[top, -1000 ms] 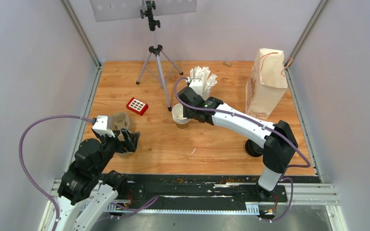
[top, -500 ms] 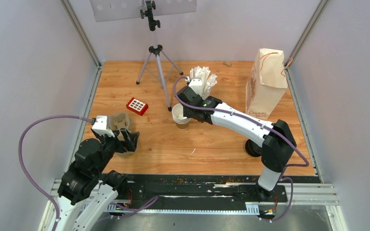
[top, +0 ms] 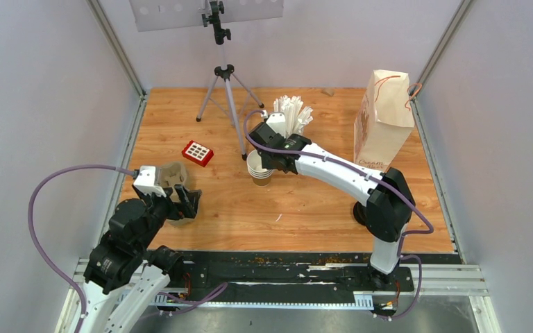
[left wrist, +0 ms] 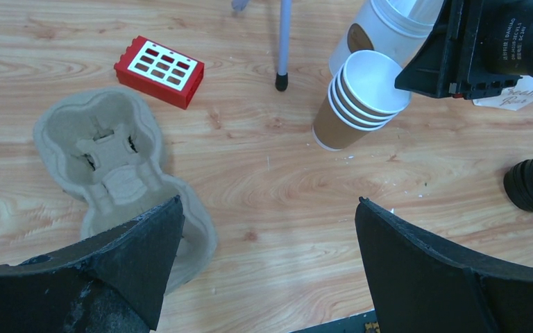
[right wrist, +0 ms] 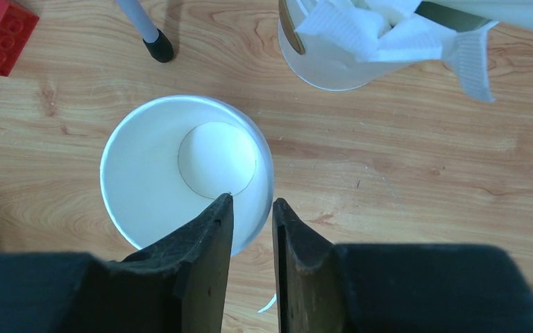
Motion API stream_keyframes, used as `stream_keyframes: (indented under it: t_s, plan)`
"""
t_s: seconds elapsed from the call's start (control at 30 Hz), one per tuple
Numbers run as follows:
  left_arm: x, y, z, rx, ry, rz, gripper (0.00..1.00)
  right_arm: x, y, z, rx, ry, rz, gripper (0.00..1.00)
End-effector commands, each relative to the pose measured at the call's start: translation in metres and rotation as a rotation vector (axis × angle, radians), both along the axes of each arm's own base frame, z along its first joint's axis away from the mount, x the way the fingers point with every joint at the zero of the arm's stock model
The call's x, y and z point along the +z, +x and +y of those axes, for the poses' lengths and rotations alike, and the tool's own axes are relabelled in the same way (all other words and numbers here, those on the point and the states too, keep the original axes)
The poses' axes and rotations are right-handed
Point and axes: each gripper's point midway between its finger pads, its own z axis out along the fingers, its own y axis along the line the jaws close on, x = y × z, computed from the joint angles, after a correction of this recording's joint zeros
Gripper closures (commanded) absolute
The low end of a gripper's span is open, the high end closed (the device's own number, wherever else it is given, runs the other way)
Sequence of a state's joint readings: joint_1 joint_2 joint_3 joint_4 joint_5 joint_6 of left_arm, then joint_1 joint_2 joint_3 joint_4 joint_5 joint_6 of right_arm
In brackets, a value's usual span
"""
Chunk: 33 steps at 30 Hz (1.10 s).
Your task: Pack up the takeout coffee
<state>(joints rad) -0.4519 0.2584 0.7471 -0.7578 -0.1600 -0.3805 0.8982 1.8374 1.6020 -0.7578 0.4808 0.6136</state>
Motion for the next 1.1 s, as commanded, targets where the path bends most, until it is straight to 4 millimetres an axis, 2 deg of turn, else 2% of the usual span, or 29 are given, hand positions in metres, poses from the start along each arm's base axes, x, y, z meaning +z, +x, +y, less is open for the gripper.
stream_keyframes:
  t_s: [0.0,0.47,0.73,0.9,1.07]
  plan:
    - [0.003,0.004,-0.001,0.009,-0.012,-0.007,0.0,0.011,0.002,-0.001,0.004,-0.027,-0.013,0.71]
    - [0.001,0.005,-0.002,0.008,-0.01,0.0,0.0,0.002,0.01,0.004,0.011,-0.062,-0.014,0.74]
    - [0.001,0.005,-0.002,0.009,-0.01,0.0,0.0,0.01,0.013,-0.001,0.007,-0.086,-0.042,0.82]
    - [0.0,0.005,-0.002,0.008,-0.01,0.003,0.0,0.016,0.013,0.003,0.03,-0.065,-0.047,0.99]
    - [-0.001,0.005,-0.003,0.005,-0.008,0.008,0.0,0.027,0.014,0.008,0.042,-0.034,-0.061,1.0]
